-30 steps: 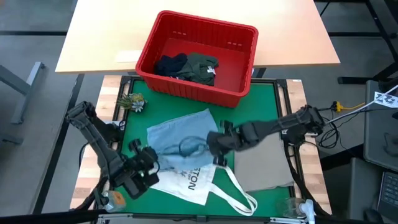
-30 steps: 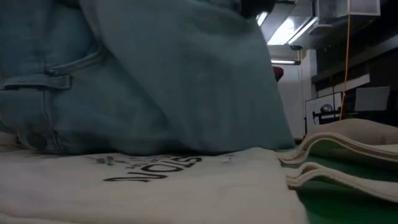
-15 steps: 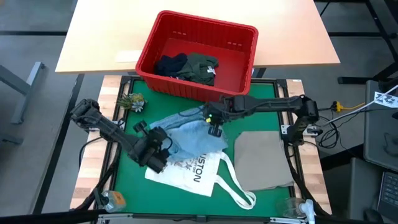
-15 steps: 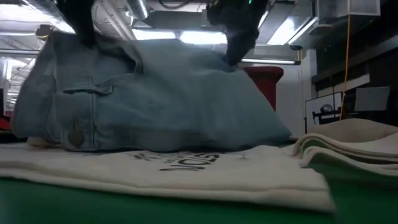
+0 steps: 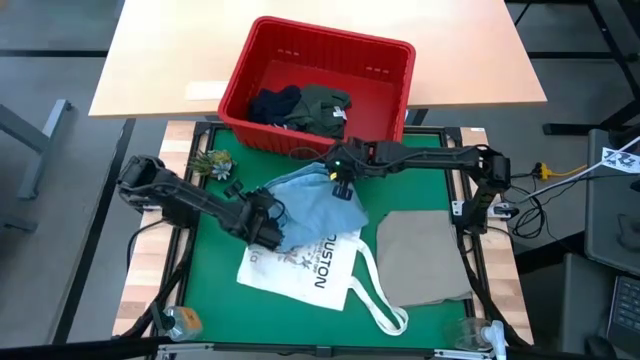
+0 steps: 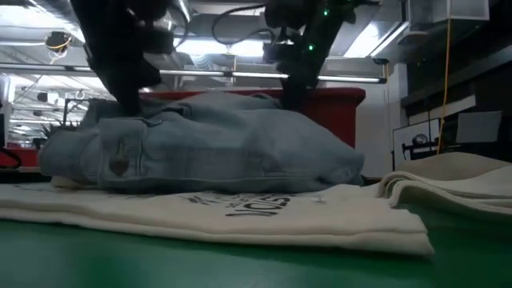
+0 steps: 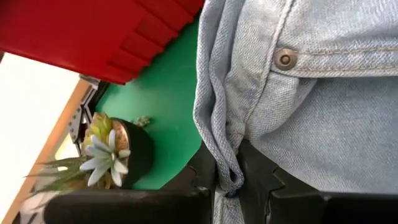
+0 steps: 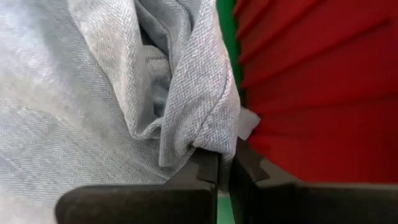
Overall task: Fold Laundry from Bin
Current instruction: Fold the light blue pants
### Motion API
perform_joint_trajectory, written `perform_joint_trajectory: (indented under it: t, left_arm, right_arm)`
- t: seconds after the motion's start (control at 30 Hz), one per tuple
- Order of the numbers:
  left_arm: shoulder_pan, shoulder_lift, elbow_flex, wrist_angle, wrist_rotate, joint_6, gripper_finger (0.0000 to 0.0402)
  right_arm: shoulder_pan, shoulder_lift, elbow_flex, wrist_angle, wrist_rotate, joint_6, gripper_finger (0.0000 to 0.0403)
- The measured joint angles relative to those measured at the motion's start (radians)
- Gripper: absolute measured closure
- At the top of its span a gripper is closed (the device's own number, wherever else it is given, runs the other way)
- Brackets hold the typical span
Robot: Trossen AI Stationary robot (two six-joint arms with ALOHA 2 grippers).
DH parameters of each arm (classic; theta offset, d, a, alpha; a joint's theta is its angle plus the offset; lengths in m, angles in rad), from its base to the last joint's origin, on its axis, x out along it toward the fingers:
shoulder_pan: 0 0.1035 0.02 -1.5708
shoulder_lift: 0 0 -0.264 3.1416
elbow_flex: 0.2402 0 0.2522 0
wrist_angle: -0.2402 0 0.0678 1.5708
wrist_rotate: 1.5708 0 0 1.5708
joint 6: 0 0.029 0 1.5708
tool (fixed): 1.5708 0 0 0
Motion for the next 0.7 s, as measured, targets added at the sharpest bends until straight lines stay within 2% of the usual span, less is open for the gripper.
perform_joint_trajectory:
  t: [0.2, 0.4, 0.7]
  left_arm:
    - [0.068, 0.0, -0.045, 0.107, -0.007, 0.081, 0.0366]
    - [0.1, 0.001, -0.063, 0.162, 0.001, 0.152, 0.0351]
    - [0.108, 0.001, -0.063, 0.163, 0.001, 0.156, 0.0328]
  right_arm:
    - [-0.005, 0.0, -0.047, 0.066, 0.103, -0.108, 0.0391]
    - [-0.005, 0.0, -0.046, 0.069, 0.109, -0.14, 0.0391]
    - [-0.005, 0.0, -0.046, 0.072, 0.123, -0.141, 0.0378]
